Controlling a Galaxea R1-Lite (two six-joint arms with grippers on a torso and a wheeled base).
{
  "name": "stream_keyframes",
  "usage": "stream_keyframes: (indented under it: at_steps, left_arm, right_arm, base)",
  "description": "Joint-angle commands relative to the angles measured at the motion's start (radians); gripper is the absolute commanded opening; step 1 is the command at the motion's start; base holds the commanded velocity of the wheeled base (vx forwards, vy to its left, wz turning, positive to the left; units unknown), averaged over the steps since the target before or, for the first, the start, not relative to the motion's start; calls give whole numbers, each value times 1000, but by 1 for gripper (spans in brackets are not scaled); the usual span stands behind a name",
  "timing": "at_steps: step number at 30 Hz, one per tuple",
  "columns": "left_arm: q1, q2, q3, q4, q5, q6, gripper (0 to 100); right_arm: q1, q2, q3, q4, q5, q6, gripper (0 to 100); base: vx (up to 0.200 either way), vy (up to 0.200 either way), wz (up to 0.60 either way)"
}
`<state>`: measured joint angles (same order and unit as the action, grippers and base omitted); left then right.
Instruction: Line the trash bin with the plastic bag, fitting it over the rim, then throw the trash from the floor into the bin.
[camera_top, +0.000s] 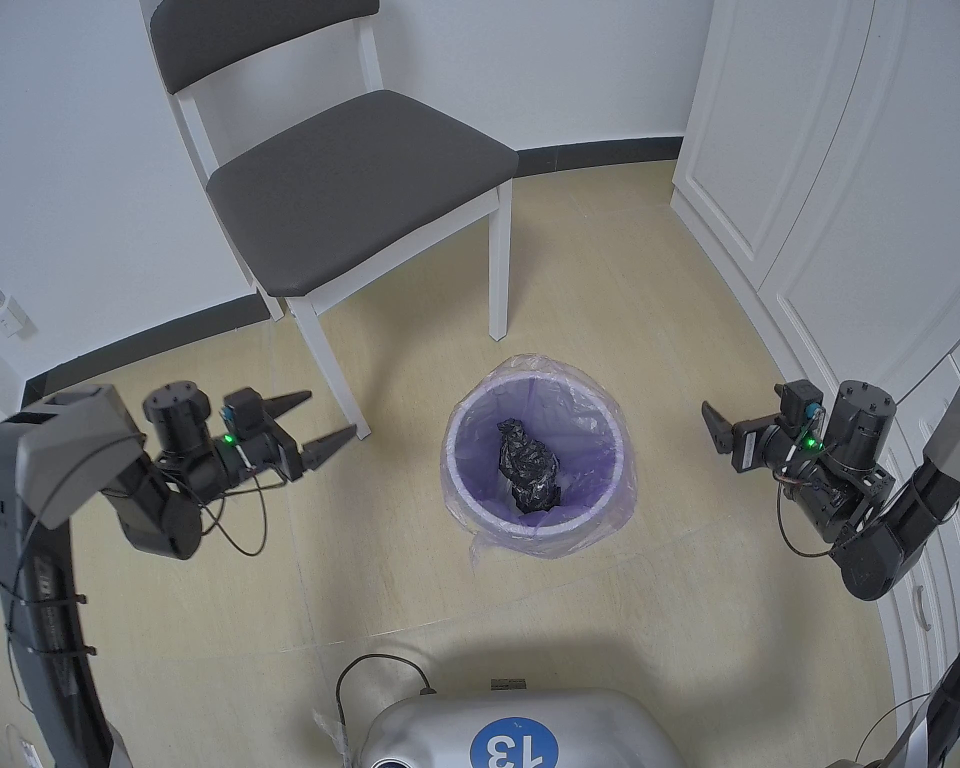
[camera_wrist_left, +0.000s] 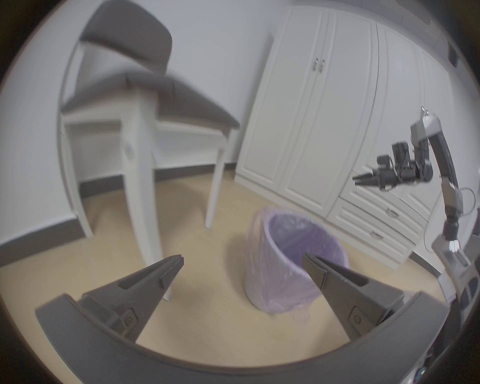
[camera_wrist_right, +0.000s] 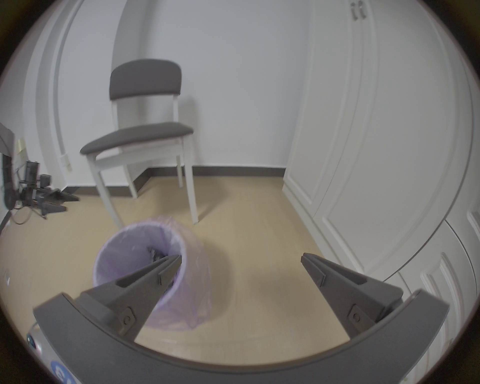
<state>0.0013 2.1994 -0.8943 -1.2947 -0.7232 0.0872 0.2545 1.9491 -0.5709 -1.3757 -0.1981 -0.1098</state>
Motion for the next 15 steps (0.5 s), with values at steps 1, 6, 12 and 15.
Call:
stream_keyframes:
  at_steps: [1,6,12,15]
  left_arm:
    - [125,-515,305,-103,79,-118,100]
    - [244,-849,314,95,76,-224,100]
    - [347,-1208,259,425,31,-426,100]
    - [350,-1362,268,508,-1,-526,100]
  right_arm:
    - [12,-87,-153,-63,-78,59,100]
    - [20,-354,-113,72,-83,59,100]
    - [17,-700,-1,250,-86,61,100]
    - [9,-868,121,276,-109,56,100]
  base:
    - [0,0,0]
    - [0,0,0]
    - [0,0,0]
    - [0,0,0]
